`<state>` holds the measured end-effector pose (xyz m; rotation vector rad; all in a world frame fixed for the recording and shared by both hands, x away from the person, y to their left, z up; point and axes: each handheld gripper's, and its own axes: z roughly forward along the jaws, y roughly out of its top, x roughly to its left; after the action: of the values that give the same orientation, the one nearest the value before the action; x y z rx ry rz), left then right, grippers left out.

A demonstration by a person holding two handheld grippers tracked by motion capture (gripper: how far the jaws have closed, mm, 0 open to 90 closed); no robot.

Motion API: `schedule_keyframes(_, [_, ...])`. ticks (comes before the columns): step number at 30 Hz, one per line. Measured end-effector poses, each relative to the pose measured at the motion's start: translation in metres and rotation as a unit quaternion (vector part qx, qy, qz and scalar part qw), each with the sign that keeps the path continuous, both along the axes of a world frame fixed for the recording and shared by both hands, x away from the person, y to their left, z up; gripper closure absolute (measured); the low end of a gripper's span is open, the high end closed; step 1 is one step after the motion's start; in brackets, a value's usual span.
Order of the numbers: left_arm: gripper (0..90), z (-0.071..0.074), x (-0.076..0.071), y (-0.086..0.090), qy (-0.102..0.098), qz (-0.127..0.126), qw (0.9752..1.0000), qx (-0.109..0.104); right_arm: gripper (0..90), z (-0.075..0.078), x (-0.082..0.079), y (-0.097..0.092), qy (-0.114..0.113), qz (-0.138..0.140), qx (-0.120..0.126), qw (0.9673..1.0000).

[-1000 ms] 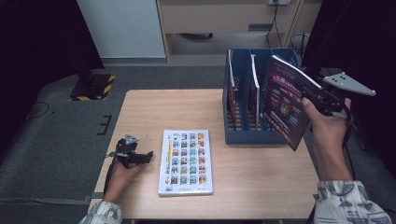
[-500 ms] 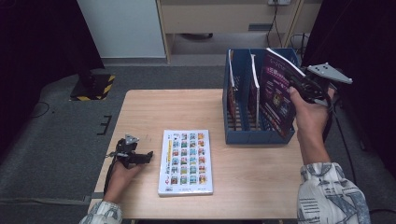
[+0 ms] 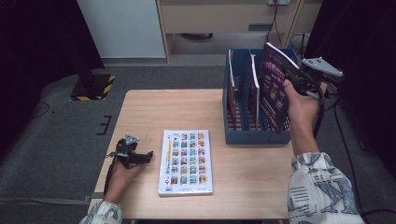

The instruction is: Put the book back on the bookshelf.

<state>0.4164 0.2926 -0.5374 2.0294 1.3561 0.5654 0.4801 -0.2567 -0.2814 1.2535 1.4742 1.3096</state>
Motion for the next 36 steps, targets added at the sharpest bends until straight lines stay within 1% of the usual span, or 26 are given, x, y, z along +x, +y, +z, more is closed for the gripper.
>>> schedule_keyframes(2, [0.0,0.0,0.0,0.0,0.0,0.0,1.0,0.0,83.9,0.0,0.003,0.001,-0.001,-0.001,0.004,1.0])
schedule_keyframes(11, [0.0,0.0,0.0,0.0,0.0,0.001,1.0,0.0,83.9,0.0,0.012,0.006,-0.001,-0.006,-0.003,1.0])
schedule_keyframes(23, [0.0,0.0,0.0,0.0,0.0,0.002,1.0,0.0,83.8,0.0,0.024,0.014,-0.003,-0.005,0.0,1.0])
schedule_keyframes(28, [0.0,0.0,0.0,0.0,0.0,0.002,1.0,0.0,83.8,-0.002,0.032,0.018,-0.006,-0.01,-0.003,0.9999])
schedule_keyframes(36, [0.0,0.0,0.0,-0.001,0.0,0.003,1.0,0.0,83.8,-0.005,0.039,0.02,-0.008,-0.018,0.0,0.9998])
